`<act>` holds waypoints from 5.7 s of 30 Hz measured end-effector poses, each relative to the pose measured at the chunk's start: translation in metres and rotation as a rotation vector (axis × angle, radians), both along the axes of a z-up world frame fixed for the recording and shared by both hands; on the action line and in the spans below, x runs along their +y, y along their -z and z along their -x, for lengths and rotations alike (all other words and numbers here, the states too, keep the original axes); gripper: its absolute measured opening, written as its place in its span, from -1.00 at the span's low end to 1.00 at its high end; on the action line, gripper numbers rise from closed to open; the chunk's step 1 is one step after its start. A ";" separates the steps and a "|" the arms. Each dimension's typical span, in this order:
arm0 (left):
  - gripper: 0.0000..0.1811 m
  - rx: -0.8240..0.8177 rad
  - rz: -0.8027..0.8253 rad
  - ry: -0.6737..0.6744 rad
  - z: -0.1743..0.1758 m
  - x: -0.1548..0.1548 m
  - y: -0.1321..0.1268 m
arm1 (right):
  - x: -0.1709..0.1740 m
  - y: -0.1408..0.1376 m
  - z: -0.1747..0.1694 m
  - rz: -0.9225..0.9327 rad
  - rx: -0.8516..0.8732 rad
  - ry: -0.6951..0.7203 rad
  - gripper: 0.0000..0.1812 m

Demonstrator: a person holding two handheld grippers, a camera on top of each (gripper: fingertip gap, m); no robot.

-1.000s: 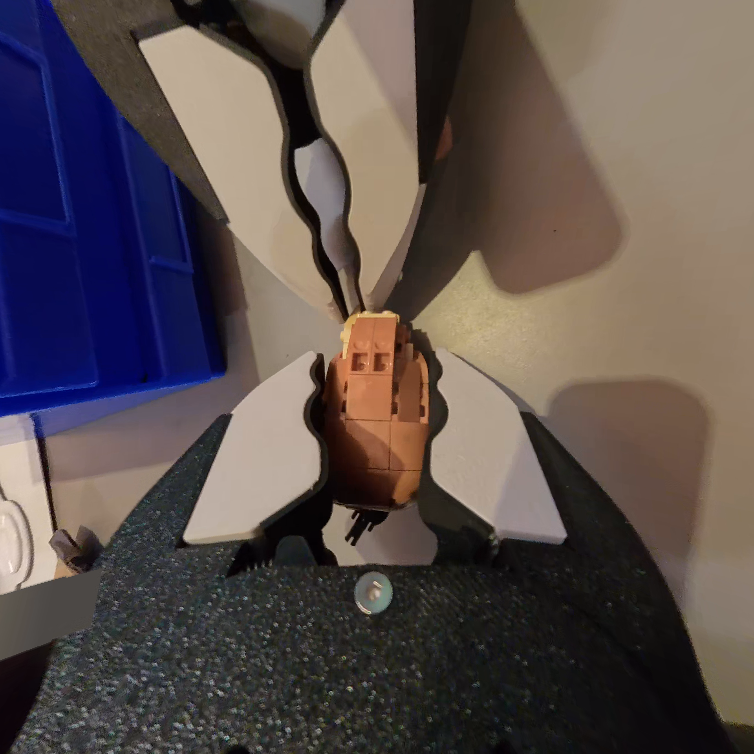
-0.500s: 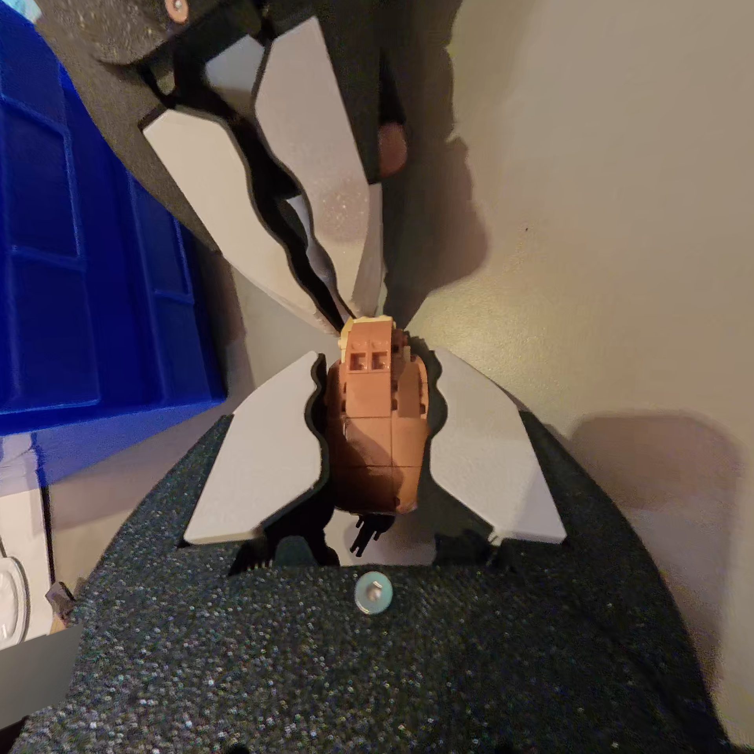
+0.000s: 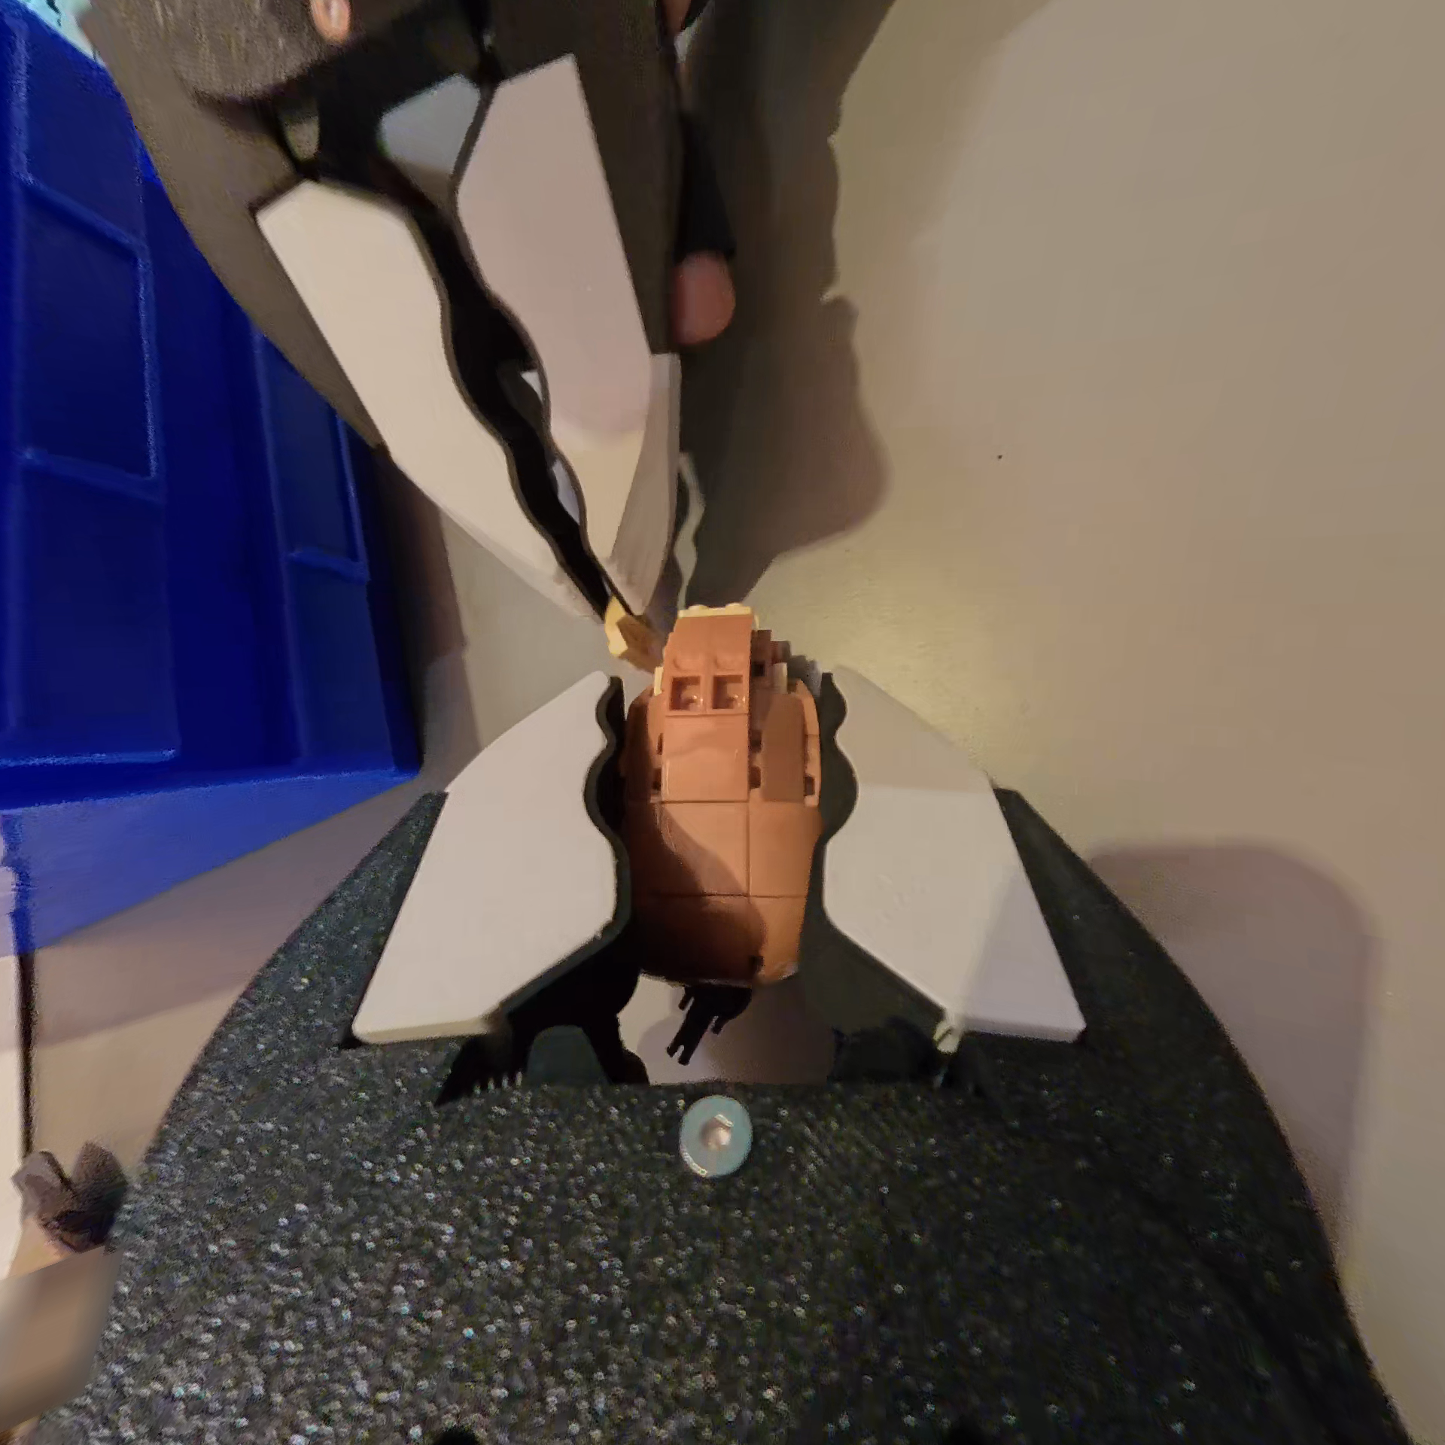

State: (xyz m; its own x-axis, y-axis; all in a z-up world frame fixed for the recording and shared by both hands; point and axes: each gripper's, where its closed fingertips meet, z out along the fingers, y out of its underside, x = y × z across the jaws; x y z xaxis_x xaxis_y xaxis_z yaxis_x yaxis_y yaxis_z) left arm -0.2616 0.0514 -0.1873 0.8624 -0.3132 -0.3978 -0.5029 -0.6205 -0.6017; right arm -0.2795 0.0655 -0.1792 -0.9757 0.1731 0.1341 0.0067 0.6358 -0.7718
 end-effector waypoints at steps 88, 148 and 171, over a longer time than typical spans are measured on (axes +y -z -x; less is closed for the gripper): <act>-0.48 0.323 -0.337 -0.328 0.062 0.018 -0.053 | 0.003 -0.059 0.032 0.509 -0.241 0.306 -0.76; -0.49 -0.666 -0.765 -0.458 0.057 0.011 -0.108 | 0.002 -0.079 0.026 0.371 0.310 0.213 -0.68; -0.49 -0.900 -0.992 -0.156 0.025 0.016 -0.139 | -0.023 -0.084 -0.005 0.571 -0.047 0.083 -0.44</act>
